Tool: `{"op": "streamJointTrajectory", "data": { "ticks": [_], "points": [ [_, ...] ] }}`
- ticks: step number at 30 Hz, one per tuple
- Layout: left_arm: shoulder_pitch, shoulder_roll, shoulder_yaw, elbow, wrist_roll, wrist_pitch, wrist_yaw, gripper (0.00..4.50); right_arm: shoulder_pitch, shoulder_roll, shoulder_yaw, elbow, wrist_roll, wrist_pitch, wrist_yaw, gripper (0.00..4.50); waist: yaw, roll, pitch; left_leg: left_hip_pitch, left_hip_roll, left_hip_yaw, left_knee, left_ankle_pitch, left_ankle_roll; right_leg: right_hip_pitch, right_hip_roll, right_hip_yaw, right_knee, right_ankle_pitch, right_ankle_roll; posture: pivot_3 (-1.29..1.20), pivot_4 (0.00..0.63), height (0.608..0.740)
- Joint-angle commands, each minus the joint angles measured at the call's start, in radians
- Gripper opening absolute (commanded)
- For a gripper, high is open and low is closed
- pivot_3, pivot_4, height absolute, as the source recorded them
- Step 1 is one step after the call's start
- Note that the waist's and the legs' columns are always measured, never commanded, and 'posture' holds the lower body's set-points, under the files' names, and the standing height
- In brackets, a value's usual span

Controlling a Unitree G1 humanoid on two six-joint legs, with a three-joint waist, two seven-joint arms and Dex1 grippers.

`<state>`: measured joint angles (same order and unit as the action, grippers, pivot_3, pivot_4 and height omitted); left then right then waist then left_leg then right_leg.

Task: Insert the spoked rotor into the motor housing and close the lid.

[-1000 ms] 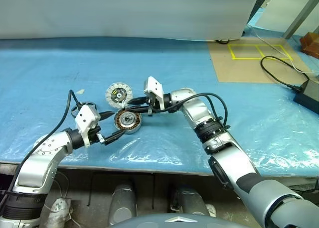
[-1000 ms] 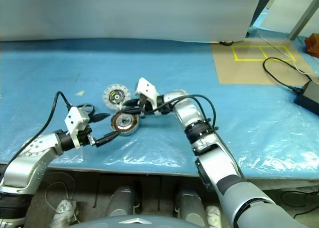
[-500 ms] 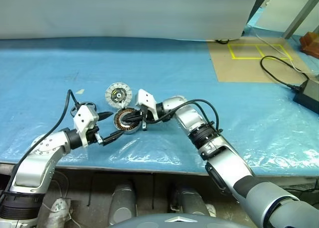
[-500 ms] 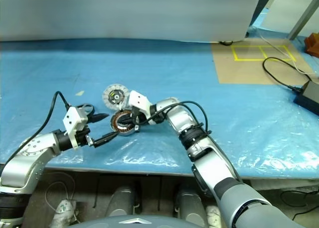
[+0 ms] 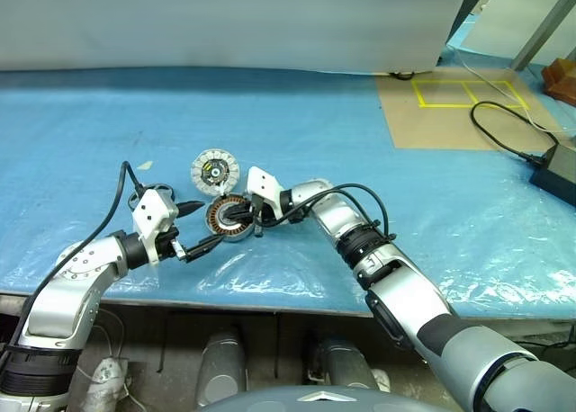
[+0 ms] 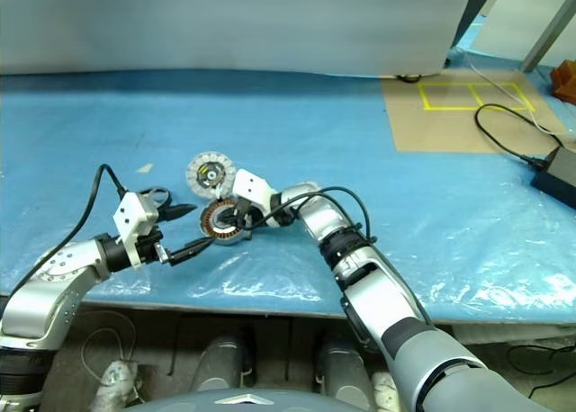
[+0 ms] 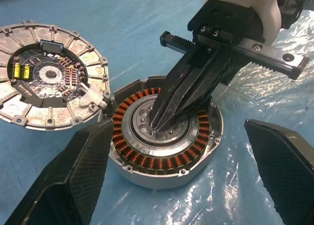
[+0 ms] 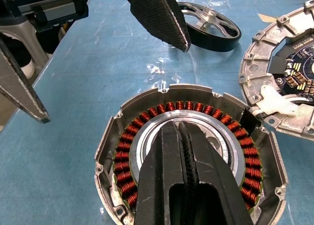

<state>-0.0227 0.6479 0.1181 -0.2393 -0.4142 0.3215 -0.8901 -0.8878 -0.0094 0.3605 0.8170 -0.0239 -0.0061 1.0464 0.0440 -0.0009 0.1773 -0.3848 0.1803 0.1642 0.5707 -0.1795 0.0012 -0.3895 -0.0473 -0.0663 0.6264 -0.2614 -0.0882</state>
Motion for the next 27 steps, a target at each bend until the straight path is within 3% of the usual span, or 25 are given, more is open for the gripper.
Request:
{"op": "streamJointTrajectory", "data": {
  "ticks": [1, 10, 24, 27],
  "points": [
    [-0.007, -0.001, 0.005, -0.011, -0.001, -0.022, -0.001, 4.5, -0.026, 0.0, -0.034, 0.0, 0.01, -0.008, -0.012, 0.01, 0.0, 0.0, 0.0, 0.0, 0.0, 0.0, 0.0, 0.0, 0.0, 0.0, 0.0, 0.0, 0.0, 0.0, 0.0, 0.0, 0.15, 0.74],
    [-0.015, -0.006, -0.008, -0.005, 0.006, -0.023, 0.0, 4.5, -0.057, 0.029, -0.118, 0.005, 0.071, 0.09, -0.038, 0.01, 0.0, 0.0, 0.0, 0.0, 0.0, 0.0, 0.0, 0.0, 0.0, 0.0, 0.0, 0.0, 0.0, 0.0, 0.0, 0.0, 0.15, 0.74],
    [-0.025, -0.007, -0.011, 0.004, 0.008, -0.025, -0.005, 4.5, -0.031, 0.037, -0.122, -0.103, 0.099, 0.136, 0.022, 0.01, 0.0, 0.0, 0.0, -0.001, 0.0, 0.0, 0.0, 0.0, 0.0, -0.001, 0.0, 0.0, 0.0, 0.0, 0.0, 0.0, 0.15, 0.74],
    [-0.029, -0.008, -0.013, 0.006, 0.008, -0.025, -0.004, 4.5, -0.023, 0.036, -0.084, -0.074, 0.046, 0.085, -0.005, 0.01, 0.0, 0.0, 0.0, -0.001, 0.0, 0.0, 0.0, 0.0, 0.0, -0.001, 0.0, 0.0, 0.0, 0.0, -0.001, 0.0, 0.15, 0.74]
  ]
}}
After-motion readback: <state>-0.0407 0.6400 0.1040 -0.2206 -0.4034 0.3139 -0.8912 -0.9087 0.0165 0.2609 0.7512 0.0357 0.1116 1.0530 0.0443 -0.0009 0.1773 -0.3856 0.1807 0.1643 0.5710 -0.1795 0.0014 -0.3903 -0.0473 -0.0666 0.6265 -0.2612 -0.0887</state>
